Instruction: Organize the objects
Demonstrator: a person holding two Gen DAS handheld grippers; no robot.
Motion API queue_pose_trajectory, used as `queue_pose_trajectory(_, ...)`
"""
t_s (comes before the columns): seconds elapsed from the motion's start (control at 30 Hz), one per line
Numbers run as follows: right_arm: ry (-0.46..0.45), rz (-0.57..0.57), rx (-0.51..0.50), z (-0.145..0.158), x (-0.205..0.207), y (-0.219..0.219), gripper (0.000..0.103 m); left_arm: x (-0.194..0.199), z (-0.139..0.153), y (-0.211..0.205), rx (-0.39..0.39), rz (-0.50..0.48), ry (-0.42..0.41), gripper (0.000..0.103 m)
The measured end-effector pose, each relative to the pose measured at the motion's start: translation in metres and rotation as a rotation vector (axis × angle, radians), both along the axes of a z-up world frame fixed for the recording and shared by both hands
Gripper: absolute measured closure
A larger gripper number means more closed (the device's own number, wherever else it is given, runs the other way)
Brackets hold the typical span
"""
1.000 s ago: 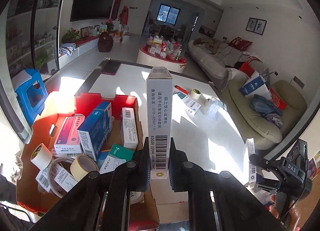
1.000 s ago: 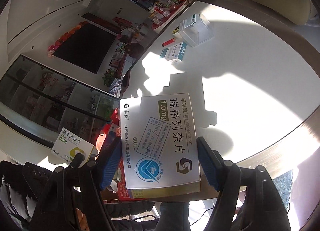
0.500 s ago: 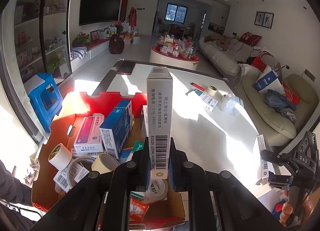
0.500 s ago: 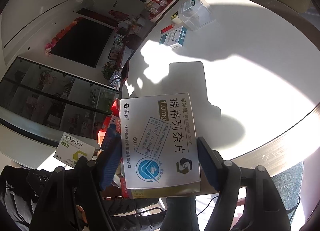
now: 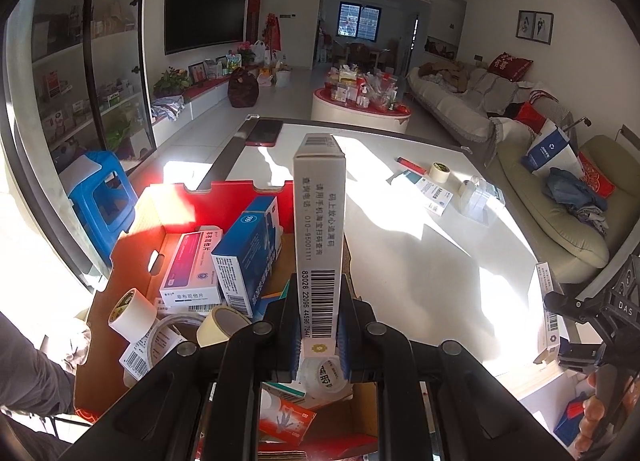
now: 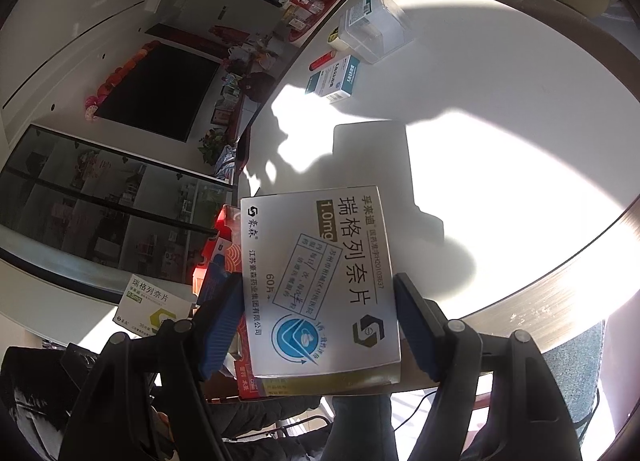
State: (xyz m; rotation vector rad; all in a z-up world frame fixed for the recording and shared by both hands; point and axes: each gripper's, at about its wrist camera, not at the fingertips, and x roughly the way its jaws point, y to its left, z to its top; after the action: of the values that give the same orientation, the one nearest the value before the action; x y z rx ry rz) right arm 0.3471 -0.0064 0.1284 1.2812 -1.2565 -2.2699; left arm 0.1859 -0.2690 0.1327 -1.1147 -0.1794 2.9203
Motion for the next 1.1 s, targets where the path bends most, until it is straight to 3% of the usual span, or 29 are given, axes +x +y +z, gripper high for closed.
queue_pose_trajectory(1.1,-0.001,0.008,-0.004,-0.0016,0.0013,-0.0041,0.030,0.0043,0.0027,-0.0074,-0.027,0.031,0.010,0.089)
